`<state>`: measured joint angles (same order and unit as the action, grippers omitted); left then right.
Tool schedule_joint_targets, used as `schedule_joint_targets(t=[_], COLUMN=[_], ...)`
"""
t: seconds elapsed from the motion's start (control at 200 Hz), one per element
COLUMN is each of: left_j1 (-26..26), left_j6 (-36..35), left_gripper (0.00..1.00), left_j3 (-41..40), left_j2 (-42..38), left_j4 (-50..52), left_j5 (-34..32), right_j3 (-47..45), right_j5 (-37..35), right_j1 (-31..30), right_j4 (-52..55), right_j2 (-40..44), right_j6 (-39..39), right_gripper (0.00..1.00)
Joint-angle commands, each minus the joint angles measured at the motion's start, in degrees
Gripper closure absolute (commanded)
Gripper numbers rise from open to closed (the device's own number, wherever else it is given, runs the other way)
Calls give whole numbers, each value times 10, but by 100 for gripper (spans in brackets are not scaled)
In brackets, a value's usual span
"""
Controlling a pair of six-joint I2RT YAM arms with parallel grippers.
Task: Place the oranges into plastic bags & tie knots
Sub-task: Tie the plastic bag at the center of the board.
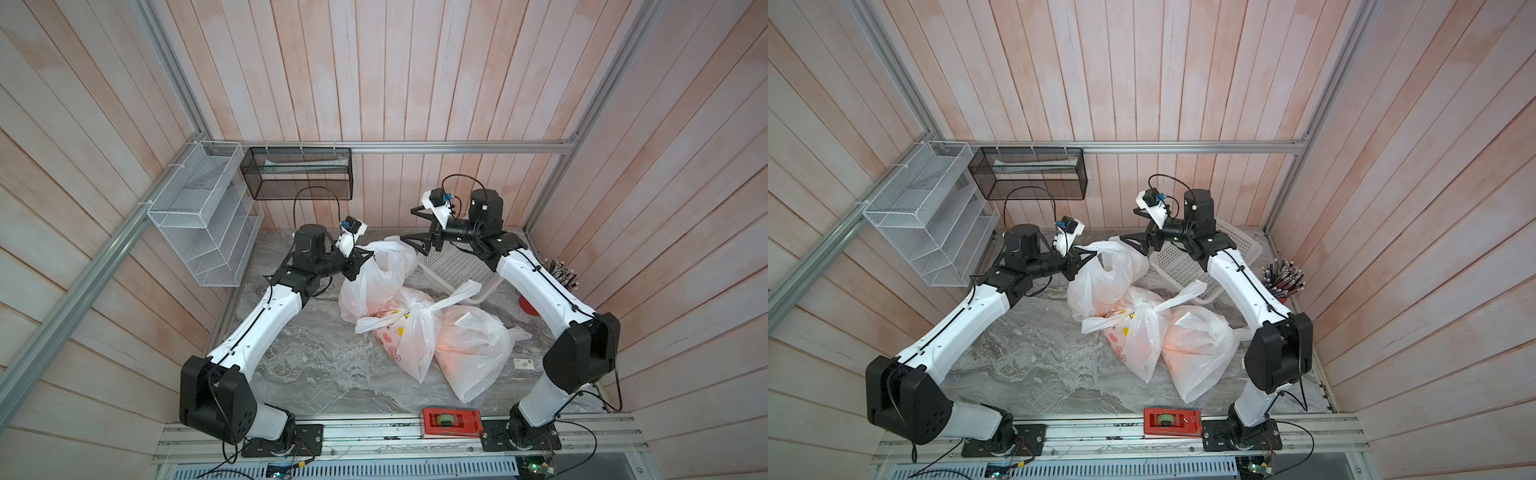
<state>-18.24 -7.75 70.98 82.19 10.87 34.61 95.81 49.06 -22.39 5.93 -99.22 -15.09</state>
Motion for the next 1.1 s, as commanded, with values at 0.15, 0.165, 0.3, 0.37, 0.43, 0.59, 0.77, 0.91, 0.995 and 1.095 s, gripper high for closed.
schedule_joint_targets(t=[0.15, 0.165, 0.3, 0.37, 0.43, 0.59, 0.77, 0.91, 0.995, 1.095], left_j1=[7, 7, 9, 9, 8, 9, 9, 9, 9, 6], left_j6=[-22, -22, -24, -23, -24, -24, -23, -25, -22, -20], left_gripper=[100, 100, 100, 100, 100, 100, 100, 100, 100, 100], left_j3=[-5, -4, 3, 7, 9, 9, 9, 10, 12, 16], left_j2=[-11, -11, -5, 0, 1, -1, -6, -6, -5, -5], left_j4=[-23, -23, -18, -14, -14, -19, -17, -14, -11, -6], left_j5=[5, 5, 4, 4, 5, 18, 25, 30, 32, 36], right_j3=[64, 64, 50, 43, 41, 61, 79, 92, 91, 89], right_j5=[-12, -11, 5, 11, 2, -32, -56, -48, -50, -55], right_j1=[-32, -34, -50, -56, -61, -71, -83, -89, -92, -95], right_j4=[94, 98, 115, 116, 114, 127, 141, 140, 122, 91], right_j2=[-49, -50, -50, -51, -57, -86, -112, -128, -133, -140], right_j6=[-39, -42, -61, -65, -65, -75, -91, -88, -77, -54], right_gripper=[2, 2, 2, 2, 2, 2, 6, 12, 16, 23])
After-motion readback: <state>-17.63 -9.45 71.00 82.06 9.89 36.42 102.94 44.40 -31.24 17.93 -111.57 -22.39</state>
